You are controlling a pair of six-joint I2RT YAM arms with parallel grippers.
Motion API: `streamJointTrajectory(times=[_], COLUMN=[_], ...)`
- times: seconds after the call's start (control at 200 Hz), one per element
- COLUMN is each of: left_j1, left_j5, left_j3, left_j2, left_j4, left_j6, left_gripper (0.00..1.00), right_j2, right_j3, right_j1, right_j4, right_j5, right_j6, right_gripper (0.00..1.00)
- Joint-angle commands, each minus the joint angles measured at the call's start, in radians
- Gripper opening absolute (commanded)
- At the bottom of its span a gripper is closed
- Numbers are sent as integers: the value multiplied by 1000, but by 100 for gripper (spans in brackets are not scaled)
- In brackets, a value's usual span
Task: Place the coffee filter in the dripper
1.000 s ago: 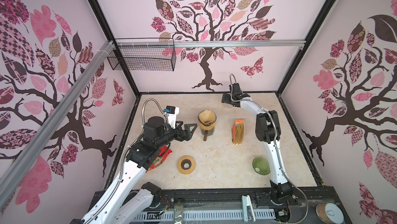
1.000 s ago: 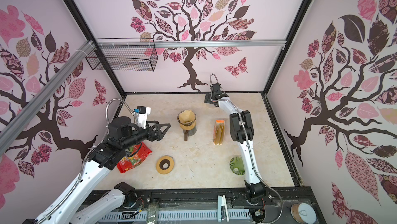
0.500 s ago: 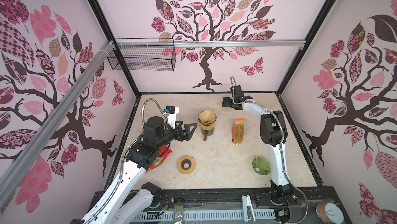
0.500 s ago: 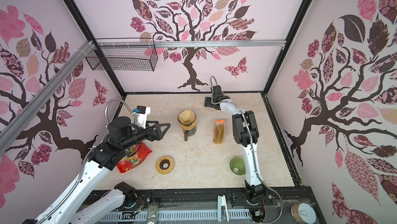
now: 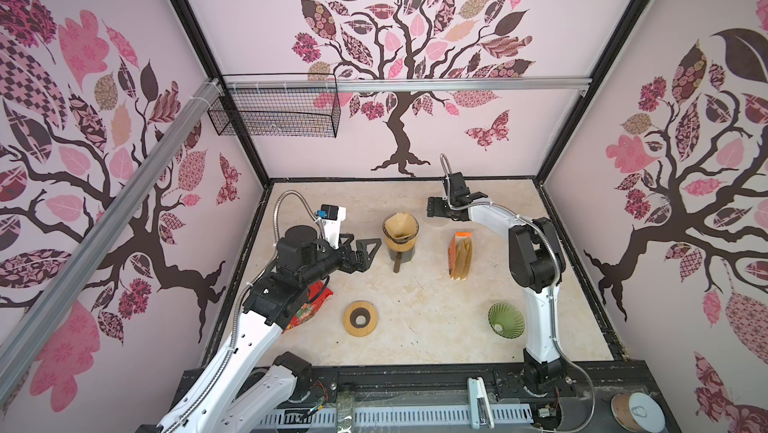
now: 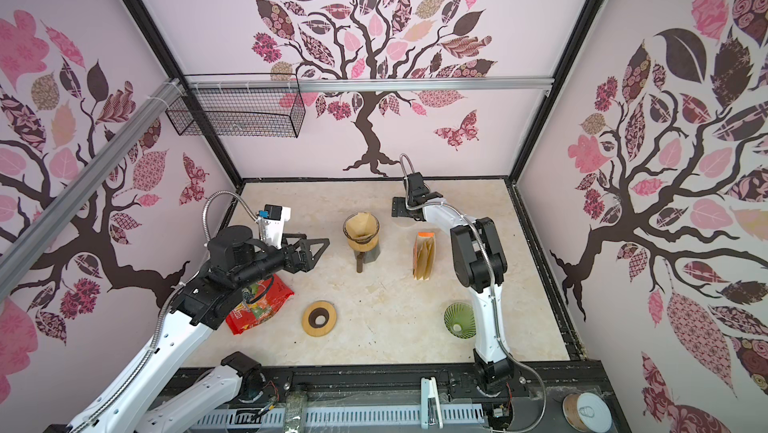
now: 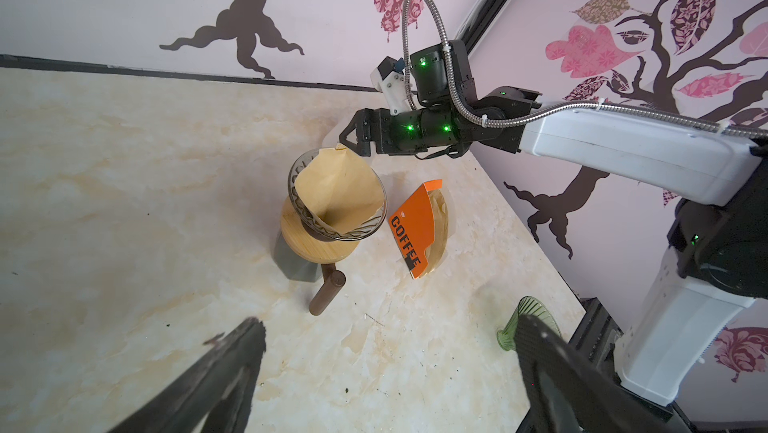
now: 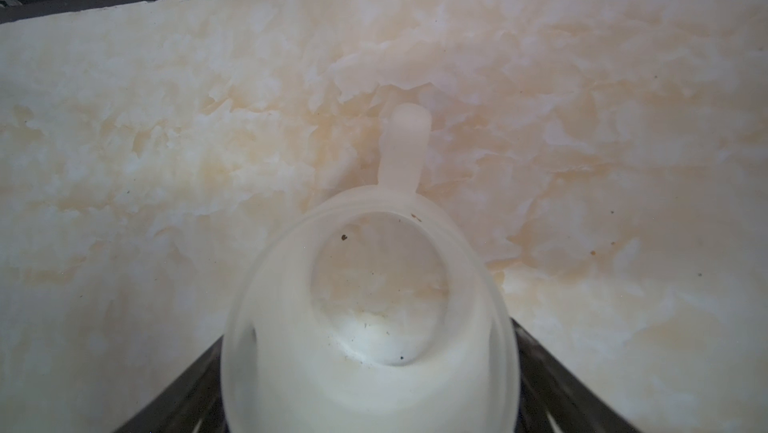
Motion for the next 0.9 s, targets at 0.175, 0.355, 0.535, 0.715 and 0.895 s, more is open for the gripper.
streamJointTrajectory(times=[0.175,0.355,0.535,0.715,0.895], left_j1=[6,5,5,6,5], left_j5=[-3,-3,-3,-7,-11], left_j3=[-26,-27,-24,-26,-24], left_j2=[-14,-15,-16,-19,-20], left_j4=[21,20,21,20,18], left_j6=[1,1,-1,3,4], left_gripper=[97,97,97,97,97], right_j2=[-96,-123,-163,-169,-191], right_j3=[-59,-108,-169,-178,-217], right_j1=[38,63,75,76,76], right_j4=[-13,-27,-15,-45,-26], right_j5=[4,6,13,68,72], right_j6=[-30,-30,-29,-41,-49], right_gripper=[89,89,89,91,95])
